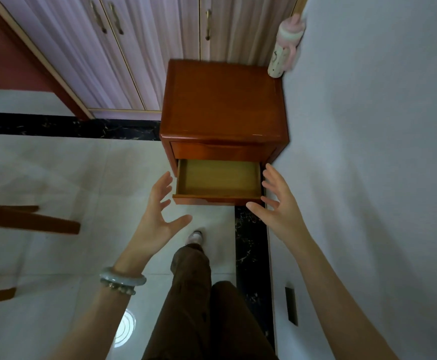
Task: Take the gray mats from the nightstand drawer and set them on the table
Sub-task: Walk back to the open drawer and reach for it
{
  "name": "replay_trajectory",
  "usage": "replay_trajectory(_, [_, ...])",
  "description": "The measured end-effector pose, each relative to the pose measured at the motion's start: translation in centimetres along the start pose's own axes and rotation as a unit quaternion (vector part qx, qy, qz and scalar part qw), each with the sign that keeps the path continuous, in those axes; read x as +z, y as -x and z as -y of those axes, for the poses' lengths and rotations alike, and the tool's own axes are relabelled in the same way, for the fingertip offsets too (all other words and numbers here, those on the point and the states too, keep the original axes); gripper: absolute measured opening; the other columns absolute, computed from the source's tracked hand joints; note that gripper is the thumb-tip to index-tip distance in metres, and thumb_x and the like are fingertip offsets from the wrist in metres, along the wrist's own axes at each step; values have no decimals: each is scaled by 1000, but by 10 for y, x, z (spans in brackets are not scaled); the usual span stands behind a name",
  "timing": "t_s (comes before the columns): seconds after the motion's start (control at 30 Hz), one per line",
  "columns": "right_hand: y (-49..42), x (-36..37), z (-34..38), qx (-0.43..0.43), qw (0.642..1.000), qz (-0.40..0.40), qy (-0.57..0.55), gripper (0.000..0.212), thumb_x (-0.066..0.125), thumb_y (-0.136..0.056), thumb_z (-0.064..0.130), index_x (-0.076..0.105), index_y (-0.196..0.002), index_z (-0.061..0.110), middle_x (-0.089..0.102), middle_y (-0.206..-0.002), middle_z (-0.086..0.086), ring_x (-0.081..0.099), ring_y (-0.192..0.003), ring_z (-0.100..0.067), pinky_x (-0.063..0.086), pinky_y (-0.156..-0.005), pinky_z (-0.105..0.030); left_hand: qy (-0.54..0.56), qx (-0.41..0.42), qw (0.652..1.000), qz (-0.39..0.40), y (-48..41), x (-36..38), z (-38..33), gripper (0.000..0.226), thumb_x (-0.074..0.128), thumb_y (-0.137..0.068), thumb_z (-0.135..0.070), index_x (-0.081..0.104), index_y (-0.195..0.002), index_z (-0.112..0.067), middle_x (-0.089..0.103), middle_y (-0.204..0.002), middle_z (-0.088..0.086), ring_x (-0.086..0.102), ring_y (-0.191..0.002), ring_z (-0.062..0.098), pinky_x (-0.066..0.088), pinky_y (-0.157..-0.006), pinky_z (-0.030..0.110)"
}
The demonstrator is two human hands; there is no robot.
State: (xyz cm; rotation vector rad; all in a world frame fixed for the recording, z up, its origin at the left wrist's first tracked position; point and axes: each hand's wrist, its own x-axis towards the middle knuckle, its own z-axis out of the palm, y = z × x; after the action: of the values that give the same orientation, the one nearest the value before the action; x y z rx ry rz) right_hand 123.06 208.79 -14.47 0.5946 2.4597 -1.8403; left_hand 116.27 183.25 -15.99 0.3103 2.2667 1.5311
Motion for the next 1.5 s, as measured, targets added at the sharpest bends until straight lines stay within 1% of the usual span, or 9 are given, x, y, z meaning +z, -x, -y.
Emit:
replay_trajectory(0.4, [-127,63,-193,-44,999,-7,0,86,73,-80,15,23,-147,37,35,-147,15,38,-132,2,42,-102,-25,-23,44,999,-13,-125,52,208,91,73,-74,-31,18,-147,-33,29,-151,-13,33,-131,-9,33,-100,8])
replay_trajectory(0.53, [-154,79,-255,-61,998,-19,-3,86,73,-79,14,24,-146,37,36,-146,14,38,-131,2,43,-103,-26,-42,77,996,-7,-155,73,262,89,71,-75,-31,17,-145,-33,28,-143,-25,29,-125,-20,31,-94,0])
replay_trajectory(0.7, [-175,93,-317,-85,996,-32,5,84,73,-79,16,26,-146,36,38,-145,15,39,-130,3,43,-101,-25,-52,95,994,-18,-171,95,325,86,71,-82,-13,17,-147,-29,26,-141,-29,31,-128,-14,30,-94,0])
replay_trajectory(0.87, [-182,96,-359,-95,995,-24,6,74,66,-85,17,27,-145,39,37,-141,25,39,-131,2,42,-103,-26,-71,82,994,-14,-175,109,364,85,70,-83,-13,18,-148,-30,27,-149,-13,31,-133,3,31,-97,2])
replay_trajectory(1.07, [-186,103,-399,-98,995,7,27,63,55,-89,25,28,-140,51,35,-147,22,33,-135,3,37,-107,-26,-124,84,988,27,-183,127,403,84,67,-86,-18,14,-151,-29,23,-156,-4,26,-140,10,28,-110,27])
replay_trajectory(1.17, [-188,105,-426,-137,968,16,210,60,48,-92,34,24,-146,40,29,-149,19,19,-139,3,24,-112,-31,-294,159,941,55,-191,139,422,77,64,-89,-20,18,-151,-17,24,-157,8,24,-144,22,20,-117,40])
replay_trajectory(1.3, [-188,109,-470,-169,866,5,470,61,36,-95,45,20,-150,25,19,-158,-8,9,-146,-25,10,-117,-52,-474,191,854,96,-202,155,448,67,38,-97,-43,16,-152,-10,15,-160,12,13,-148,28,5,-120,45])
replay_trajectory(1.37, [-191,108,-487,-142,840,8,523,63,26,-95,52,17,-151,25,14,-159,-9,7,-147,-28,6,-117,-51,-530,174,824,98,-206,162,460,74,17,-95,-55,11,-152,-9,10,-160,13,6,-148,29,2,-120,46])
replay_trajectory(1.5, [-196,110,-508,-110,825,24,553,64,16,-96,55,12,-151,23,10,-159,-10,5,-146,-29,4,-117,-51,-569,180,798,81,-211,166,476,77,17,-96,-58,17,-151,-4,19,-158,17,10,-147,30,10,-119,50])
